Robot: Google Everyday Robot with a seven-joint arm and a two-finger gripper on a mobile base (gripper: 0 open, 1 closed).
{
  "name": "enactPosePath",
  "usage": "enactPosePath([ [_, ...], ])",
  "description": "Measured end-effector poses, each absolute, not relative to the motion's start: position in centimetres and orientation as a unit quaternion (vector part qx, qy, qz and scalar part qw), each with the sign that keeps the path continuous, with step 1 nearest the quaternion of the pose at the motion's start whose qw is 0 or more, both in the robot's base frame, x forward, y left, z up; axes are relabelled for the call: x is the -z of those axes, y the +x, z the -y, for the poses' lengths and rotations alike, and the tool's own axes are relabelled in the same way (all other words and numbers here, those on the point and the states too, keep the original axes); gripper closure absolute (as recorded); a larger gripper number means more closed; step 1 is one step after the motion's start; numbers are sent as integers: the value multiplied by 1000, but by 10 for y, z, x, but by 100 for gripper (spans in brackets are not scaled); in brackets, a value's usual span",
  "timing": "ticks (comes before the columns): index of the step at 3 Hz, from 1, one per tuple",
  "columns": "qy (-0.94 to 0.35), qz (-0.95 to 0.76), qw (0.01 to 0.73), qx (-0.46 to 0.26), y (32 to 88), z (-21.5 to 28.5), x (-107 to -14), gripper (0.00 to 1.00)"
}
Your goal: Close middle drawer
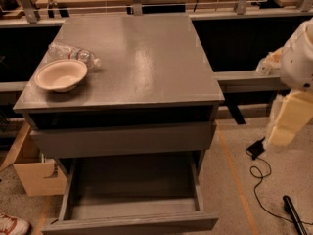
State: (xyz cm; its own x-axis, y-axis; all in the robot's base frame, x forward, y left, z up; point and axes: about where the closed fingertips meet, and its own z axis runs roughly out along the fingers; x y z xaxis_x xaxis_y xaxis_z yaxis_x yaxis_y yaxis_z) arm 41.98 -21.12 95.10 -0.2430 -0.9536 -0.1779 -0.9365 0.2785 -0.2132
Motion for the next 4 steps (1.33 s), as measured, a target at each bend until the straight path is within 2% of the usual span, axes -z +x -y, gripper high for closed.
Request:
enactPosePath([
  [2, -516, -853, 74, -25, 342, 217, -835, 0],
  [3, -515, -856, 44, -36, 323, 221, -809, 0],
  [4, -514, -856, 45, -37, 323, 221, -809, 0],
])
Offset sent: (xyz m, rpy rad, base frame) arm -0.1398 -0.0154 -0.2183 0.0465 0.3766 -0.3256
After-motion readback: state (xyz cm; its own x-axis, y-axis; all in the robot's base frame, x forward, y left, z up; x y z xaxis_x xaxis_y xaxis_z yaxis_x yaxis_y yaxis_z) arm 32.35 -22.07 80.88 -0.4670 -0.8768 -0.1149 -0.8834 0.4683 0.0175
